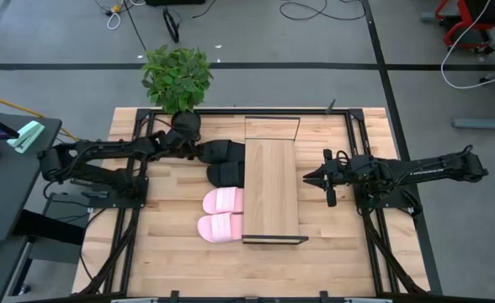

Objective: Pick and place slides into the shelf
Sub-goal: Put the top black slides on the shelf

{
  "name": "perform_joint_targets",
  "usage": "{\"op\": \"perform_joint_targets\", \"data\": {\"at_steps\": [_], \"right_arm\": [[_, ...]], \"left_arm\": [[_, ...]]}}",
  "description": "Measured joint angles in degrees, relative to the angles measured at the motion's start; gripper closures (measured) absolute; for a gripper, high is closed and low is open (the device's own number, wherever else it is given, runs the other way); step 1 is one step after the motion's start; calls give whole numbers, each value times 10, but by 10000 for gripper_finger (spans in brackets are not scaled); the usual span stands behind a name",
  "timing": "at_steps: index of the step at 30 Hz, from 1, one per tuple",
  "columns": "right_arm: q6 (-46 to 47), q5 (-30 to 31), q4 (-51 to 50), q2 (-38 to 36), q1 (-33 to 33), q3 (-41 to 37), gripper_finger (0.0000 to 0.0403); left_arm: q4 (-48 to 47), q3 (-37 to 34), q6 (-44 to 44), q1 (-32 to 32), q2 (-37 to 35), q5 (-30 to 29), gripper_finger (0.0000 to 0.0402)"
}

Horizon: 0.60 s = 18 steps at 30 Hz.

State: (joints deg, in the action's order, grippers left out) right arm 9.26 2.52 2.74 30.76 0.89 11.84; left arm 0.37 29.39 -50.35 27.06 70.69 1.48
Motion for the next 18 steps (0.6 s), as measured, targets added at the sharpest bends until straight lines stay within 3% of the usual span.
{"op": "perform_joint_targets", "data": {"at_steps": [18], "right_arm": [[4, 0, -2, 0, 0, 0, 341]], "left_arm": [[65, 0, 10, 18, 104, 28, 152]]}}
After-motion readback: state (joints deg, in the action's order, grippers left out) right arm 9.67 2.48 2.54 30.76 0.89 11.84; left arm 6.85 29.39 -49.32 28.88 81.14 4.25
